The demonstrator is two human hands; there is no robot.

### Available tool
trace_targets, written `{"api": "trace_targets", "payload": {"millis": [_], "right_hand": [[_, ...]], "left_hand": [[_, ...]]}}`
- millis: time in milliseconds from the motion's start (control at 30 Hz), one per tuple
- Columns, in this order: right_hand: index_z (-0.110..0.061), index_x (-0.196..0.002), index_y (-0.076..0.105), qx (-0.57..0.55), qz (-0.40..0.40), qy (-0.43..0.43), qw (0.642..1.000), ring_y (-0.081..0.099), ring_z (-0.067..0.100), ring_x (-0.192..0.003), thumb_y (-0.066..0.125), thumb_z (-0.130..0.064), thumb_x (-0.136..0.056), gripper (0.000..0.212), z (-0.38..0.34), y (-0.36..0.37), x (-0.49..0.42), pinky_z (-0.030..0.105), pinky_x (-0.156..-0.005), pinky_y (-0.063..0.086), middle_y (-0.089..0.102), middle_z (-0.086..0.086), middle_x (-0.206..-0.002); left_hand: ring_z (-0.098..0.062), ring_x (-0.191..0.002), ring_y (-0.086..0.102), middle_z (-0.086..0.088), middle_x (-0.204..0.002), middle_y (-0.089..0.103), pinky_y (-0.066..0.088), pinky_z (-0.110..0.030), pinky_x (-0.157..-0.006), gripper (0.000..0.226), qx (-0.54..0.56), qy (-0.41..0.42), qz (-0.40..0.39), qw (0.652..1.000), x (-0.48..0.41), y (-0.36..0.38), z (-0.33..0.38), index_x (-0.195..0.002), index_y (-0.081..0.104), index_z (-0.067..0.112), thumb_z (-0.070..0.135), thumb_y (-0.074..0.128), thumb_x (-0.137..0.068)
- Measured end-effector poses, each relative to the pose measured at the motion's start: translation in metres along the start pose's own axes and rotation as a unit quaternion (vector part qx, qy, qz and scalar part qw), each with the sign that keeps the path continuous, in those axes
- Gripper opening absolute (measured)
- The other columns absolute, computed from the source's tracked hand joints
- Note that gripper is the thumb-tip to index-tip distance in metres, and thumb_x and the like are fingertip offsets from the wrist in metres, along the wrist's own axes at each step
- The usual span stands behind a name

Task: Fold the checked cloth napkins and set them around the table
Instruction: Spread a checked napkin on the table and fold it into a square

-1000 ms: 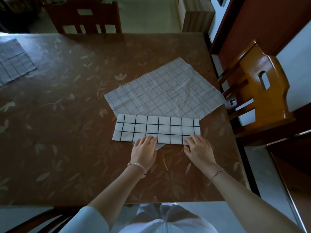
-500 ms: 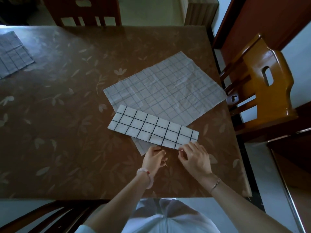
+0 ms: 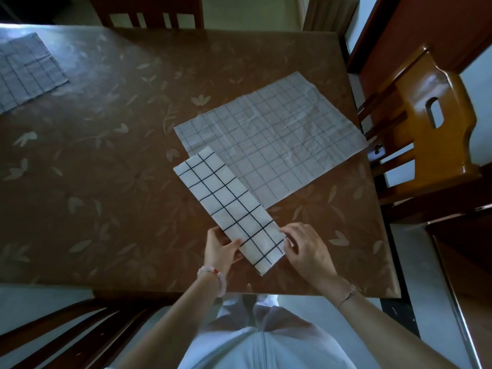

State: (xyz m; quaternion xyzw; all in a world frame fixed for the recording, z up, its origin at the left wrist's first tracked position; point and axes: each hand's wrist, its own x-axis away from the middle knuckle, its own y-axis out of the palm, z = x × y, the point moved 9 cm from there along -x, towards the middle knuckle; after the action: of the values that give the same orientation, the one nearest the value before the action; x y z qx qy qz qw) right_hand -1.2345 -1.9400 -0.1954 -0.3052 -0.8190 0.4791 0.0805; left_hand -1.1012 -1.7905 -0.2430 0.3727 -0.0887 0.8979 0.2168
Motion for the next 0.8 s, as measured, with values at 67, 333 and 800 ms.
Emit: {"api": "trace_targets", "payload": {"millis": [67,333,800], "right_hand": [[-0.013,-0.112,0.063,0.008,-0.039,0.009,0.999,0.057,0.016,-0.098,0.056,-0.009,-0.084,0.029,0.006,0.004,-0.006,0.034,-0.086,0.052,0.063,-0.001,-0.104],[-0.018,-0.125,0.056,0.021,-0.14,-0.083,0.986,0.05,0.014,-0.115,0.059,-0.008,-0.081,0.045,-0.029,0.033,-0.018,0.035,-0.099,0.044,0.059,-0.003,-0.117],[-0.024,-0.129,0.053,0.093,-0.212,-0.227,0.946,0.043,0.019,-0.128,0.067,-0.011,-0.074,0.059,-0.065,0.07,-0.022,0.044,-0.108,0.032,0.053,-0.006,-0.132]], "left_hand": [[-0.018,-0.088,0.066,-0.007,-0.1,0.064,0.057,-0.033,-0.071,0.05,-0.004,0.032,0.008,0.999,0.0,-0.018,0.007,-0.12,0.041,0.024,0.001,0.064,-0.082],[-0.015,-0.083,0.062,-0.003,-0.095,0.065,0.049,-0.022,-0.068,0.024,-0.163,0.168,0.093,0.968,-0.012,-0.079,0.039,-0.105,0.052,0.023,0.011,0.061,-0.086],[-0.012,-0.075,0.058,0.007,-0.109,0.062,0.047,-0.017,-0.062,0.039,-0.543,0.386,0.008,0.746,-0.004,-0.074,0.067,-0.106,0.067,0.019,-0.009,0.055,-0.08]]}}
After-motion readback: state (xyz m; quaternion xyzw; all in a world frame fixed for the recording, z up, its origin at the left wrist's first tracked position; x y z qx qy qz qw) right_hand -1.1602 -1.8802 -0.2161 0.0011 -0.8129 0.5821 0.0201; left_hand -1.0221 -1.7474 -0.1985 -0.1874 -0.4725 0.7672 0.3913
